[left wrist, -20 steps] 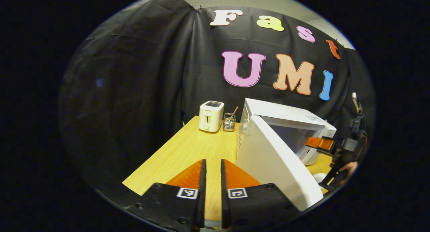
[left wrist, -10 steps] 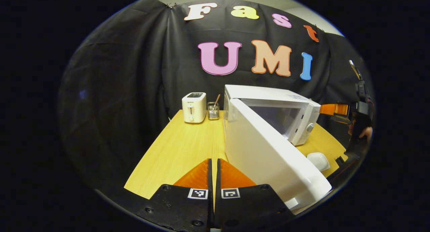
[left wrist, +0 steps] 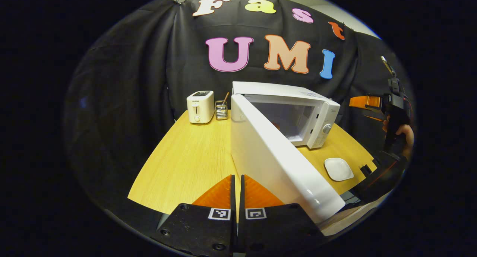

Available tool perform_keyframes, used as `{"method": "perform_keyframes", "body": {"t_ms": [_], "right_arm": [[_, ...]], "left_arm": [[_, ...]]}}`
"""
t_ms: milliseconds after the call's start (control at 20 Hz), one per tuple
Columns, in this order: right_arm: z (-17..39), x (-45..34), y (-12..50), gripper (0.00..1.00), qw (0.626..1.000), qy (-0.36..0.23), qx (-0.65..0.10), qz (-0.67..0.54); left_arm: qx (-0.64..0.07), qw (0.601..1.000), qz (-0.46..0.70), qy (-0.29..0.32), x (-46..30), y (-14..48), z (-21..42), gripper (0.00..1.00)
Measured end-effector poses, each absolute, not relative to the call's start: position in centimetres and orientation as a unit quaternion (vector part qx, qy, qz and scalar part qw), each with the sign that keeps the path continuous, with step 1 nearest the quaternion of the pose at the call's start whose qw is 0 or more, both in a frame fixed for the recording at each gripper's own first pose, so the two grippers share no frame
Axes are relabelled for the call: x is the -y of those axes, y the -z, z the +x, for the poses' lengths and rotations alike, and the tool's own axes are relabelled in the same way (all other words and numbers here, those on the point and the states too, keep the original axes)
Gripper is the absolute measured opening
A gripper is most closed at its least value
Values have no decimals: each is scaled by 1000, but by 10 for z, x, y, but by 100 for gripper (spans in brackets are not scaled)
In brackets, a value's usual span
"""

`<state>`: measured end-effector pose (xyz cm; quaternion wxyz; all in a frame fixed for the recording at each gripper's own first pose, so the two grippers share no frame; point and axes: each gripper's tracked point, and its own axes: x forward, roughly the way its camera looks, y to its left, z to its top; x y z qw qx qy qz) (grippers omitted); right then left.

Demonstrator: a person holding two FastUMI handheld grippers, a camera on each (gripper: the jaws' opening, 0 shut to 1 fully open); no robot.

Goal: Open the microwave oven with the left hand, put the food in, and close the microwave oven.

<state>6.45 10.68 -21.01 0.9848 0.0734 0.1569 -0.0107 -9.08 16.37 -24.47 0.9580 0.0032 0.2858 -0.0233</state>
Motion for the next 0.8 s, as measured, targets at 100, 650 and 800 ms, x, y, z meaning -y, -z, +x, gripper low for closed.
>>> {"method": "perform_keyframes", "body": {"t_ms": [100,650,800], "right_arm": [[63,-89,208,91,984,15,-160,70],[53,18,194,90,985,45,-162,37],[48,42,190,91,985,51,-160,36]], "left_arm": [[-290,957,7,11,-156,246,-89,0],[-287,958,-4,28,-60,247,-67,0],[-278,959,-5,45,-26,247,-50,0]]}}
